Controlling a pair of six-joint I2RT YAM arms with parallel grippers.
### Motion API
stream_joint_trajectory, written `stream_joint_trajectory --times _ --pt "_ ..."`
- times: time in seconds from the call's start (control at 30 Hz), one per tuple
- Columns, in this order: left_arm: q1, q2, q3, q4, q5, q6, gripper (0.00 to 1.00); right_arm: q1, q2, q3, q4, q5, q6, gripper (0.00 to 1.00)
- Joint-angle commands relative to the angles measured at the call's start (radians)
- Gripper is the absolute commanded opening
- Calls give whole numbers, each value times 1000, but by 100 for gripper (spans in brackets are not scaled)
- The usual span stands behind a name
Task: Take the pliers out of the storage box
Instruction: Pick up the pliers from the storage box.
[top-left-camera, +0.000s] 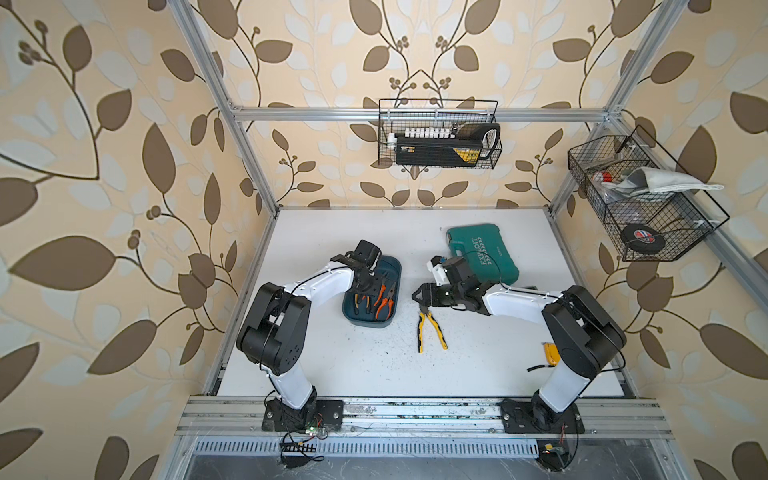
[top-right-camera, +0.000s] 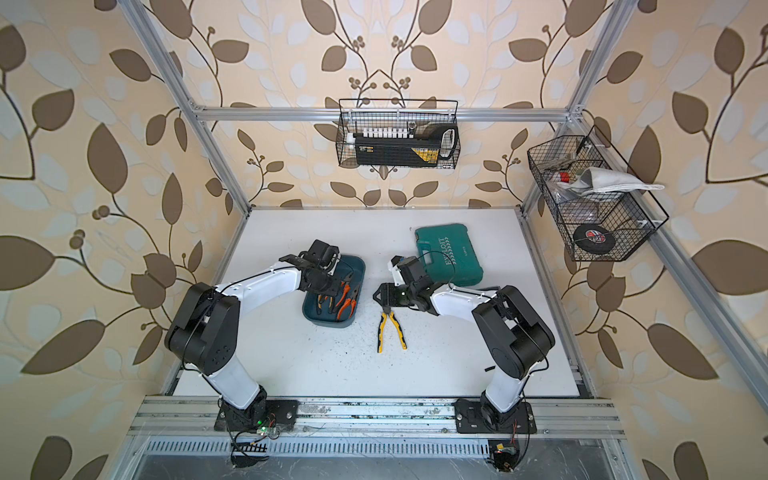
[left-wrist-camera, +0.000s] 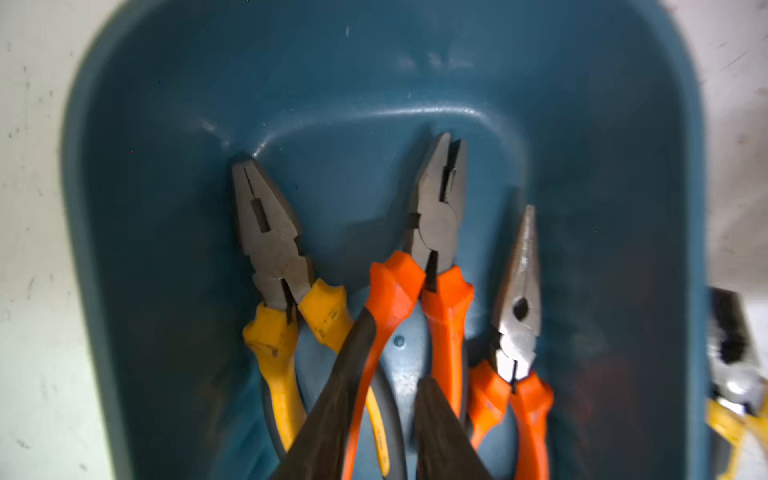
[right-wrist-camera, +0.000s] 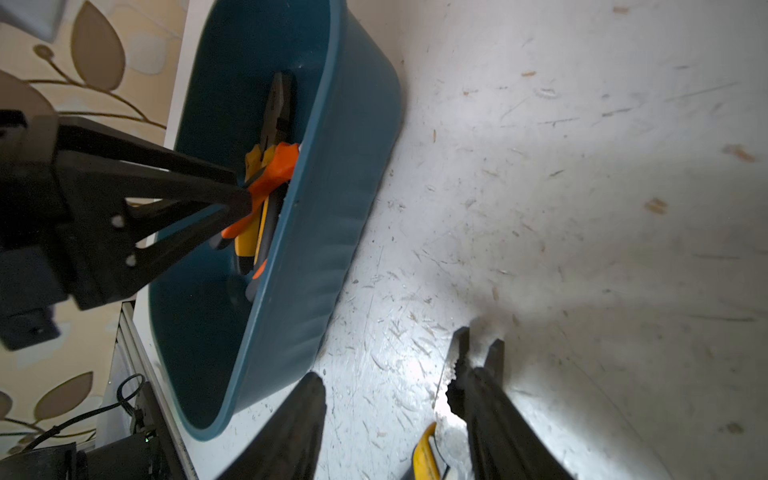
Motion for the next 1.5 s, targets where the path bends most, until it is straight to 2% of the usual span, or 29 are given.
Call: stream_joint_trajectory --times 0.0,0.4,0.67,1.03,1.3,1.47 --pt "-13 21 24 9 -52 41 32 -16 -10 -13 67 -63 16 57" --pt "-44 91 19 38 -71 15 30 -19 -27 -24 72 -73 20 57" --pt "-49 105 34 -15 -99 -84 0 -18 -38 -28 73 -84 22 57" --pt "-52 -77 -9 1 -49 -174 0 -19 -52 -53 146 -155 79 57" --pt "-63 -211 -60 26 -66 -238 0 -19 -47 -61 203 -221 117 57" --pt "-126 -313 -109 79 -99 -298 0 -26 -40 -82 276 -266 176 57"
